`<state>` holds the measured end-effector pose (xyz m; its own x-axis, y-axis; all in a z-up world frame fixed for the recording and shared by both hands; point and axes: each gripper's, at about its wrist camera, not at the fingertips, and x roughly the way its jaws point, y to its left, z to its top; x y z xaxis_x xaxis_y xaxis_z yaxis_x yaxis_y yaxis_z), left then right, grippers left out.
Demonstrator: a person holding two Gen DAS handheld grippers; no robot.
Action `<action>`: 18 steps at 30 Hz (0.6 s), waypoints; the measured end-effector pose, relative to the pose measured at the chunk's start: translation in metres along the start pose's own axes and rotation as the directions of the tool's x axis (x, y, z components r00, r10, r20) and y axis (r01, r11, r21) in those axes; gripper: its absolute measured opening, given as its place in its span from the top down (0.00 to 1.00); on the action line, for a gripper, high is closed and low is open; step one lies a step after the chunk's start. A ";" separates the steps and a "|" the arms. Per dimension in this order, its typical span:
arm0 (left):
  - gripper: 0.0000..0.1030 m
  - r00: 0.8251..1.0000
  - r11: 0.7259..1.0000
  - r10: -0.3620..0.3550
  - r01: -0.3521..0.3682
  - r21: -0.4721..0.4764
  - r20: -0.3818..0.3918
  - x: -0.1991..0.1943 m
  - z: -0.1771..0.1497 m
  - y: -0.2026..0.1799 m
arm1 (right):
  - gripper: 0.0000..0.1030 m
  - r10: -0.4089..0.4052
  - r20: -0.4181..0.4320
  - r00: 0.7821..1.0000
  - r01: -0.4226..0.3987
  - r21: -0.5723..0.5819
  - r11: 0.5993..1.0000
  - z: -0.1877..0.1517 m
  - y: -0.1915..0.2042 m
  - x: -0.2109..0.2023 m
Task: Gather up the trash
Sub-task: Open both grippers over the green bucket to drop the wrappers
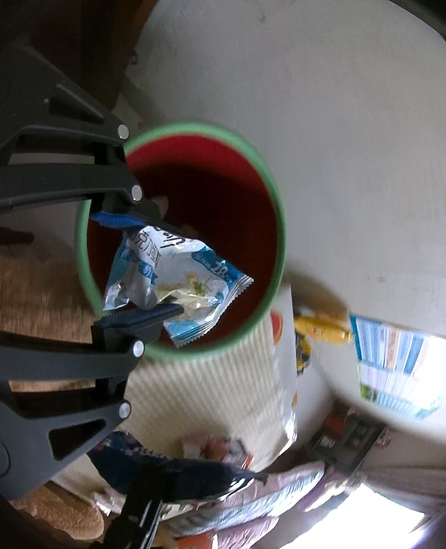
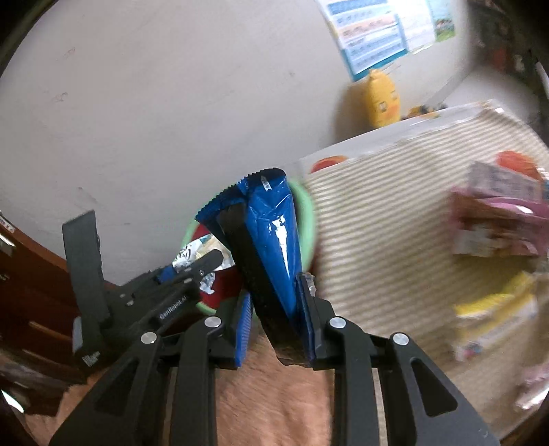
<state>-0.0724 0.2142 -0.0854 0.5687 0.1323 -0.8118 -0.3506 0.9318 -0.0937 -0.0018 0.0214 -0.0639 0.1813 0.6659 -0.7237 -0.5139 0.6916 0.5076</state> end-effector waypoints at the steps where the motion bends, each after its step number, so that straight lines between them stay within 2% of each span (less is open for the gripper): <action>1: 0.65 1.000 1.000 0.010 -0.010 -0.004 0.000 0.000 0.000 0.005 | 0.78 0.013 -0.011 1.000 -0.013 0.001 1.000 0.003 0.004 0.009; 5: 0.65 0.999 0.998 0.046 -0.046 -0.036 -0.006 0.002 0.000 0.030 | 0.78 0.064 -0.050 0.997 -0.063 0.024 0.998 0.018 0.020 0.037; 10: 0.62 0.998 0.996 0.061 -0.062 -0.061 -0.011 0.005 0.002 0.044 | 0.75 0.065 -0.050 0.997 -0.064 0.009 0.998 0.030 0.034 0.055; 11: 0.54 0.998 0.996 0.065 -0.066 -0.066 -0.011 0.006 0.003 0.044 | 0.73 0.074 -0.040 0.996 -0.073 0.016 0.997 0.033 0.036 0.057; 12: 0.48 0.997 0.995 0.070 -0.071 -0.072 -0.010 0.007 0.004 0.045 | 0.62 0.081 -0.030 0.996 -0.080 0.025 0.996 0.036 0.036 0.058; 13: 0.38 0.998 0.994 0.070 -0.071 -0.079 -0.006 0.007 0.004 0.046 | 0.56 0.085 -0.014 0.996 -0.084 0.040 0.996 0.038 0.035 0.059; 14: 0.37 0.998 0.994 0.065 -0.065 -0.087 0.002 0.006 0.004 0.047 | 0.51 0.086 0.002 0.996 -0.086 0.058 0.995 0.041 0.034 0.058; 18: 0.37 0.998 0.995 0.068 -0.068 -0.073 0.001 0.006 0.003 0.043 | 0.48 0.108 0.025 0.994 -0.109 0.065 0.992 0.044 0.033 0.052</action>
<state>-0.0819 0.2561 -0.0922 0.5444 0.1955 -0.8157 -0.4417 0.8935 -0.0806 0.0273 0.0904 -0.0644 0.1461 0.7433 -0.6528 -0.4751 0.6316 0.6127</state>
